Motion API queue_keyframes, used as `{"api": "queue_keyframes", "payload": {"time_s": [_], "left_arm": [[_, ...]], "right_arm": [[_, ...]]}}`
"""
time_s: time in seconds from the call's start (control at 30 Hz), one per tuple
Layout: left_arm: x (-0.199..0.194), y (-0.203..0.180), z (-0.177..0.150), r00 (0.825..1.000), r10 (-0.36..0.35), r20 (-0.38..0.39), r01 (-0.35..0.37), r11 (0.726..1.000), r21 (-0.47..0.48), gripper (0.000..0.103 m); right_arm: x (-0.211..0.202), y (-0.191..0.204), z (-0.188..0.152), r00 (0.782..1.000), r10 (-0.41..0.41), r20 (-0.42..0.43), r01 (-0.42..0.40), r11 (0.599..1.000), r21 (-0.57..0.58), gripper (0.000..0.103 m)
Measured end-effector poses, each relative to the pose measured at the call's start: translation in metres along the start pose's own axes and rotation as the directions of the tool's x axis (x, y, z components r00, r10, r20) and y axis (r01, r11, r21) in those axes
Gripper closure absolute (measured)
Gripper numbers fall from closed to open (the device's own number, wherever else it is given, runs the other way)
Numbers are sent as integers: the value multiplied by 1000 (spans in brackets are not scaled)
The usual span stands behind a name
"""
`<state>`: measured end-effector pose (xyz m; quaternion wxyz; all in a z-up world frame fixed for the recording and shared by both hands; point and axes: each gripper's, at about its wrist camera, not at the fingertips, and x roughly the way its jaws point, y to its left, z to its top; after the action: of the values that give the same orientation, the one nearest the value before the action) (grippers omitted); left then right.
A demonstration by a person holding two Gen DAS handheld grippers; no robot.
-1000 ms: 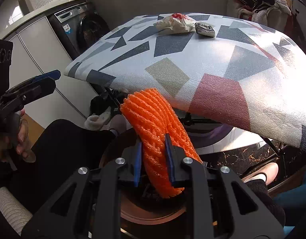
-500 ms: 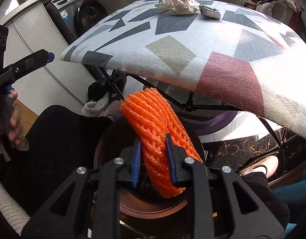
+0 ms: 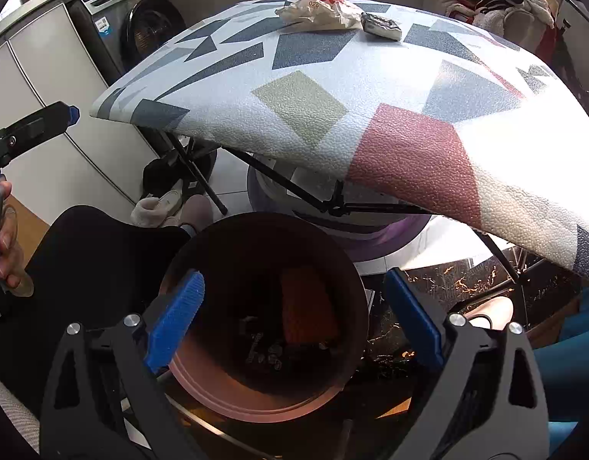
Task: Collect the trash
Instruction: 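Raise both tools from the bin back over the board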
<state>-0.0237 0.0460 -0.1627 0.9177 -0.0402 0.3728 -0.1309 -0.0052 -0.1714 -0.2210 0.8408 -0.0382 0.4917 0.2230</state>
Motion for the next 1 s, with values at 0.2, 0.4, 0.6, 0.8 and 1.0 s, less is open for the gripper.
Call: {"api": "queue_keyframes", "payload": {"time_s": [0.2, 0.4, 0.6, 0.8, 1.0], "left_arm": [[2, 5, 1, 1000, 14, -5, -14, 1000, -7, 6], [3, 7, 4, 1000, 21, -3, -21, 1000, -2, 6], [5, 9, 9, 1000, 24, 10, -24, 1000, 14, 6], [6, 16, 23, 999, 25, 43, -26, 999, 22, 6], [11, 25, 44, 996, 48, 75, -51, 998, 33, 6]], "right_arm": [[-13, 1, 5, 996, -63, 66, 65, 997, -42, 6], [-25, -5, 15, 990, -80, 120, 86, 995, -44, 6], [-33, -12, 27, 982, -104, 159, 115, 991, -63, 6], [-41, -21, 41, 975, -110, 193, 128, 988, -88, 6], [-44, -28, 61, 972, -130, 197, 154, 981, -115, 6]]}}
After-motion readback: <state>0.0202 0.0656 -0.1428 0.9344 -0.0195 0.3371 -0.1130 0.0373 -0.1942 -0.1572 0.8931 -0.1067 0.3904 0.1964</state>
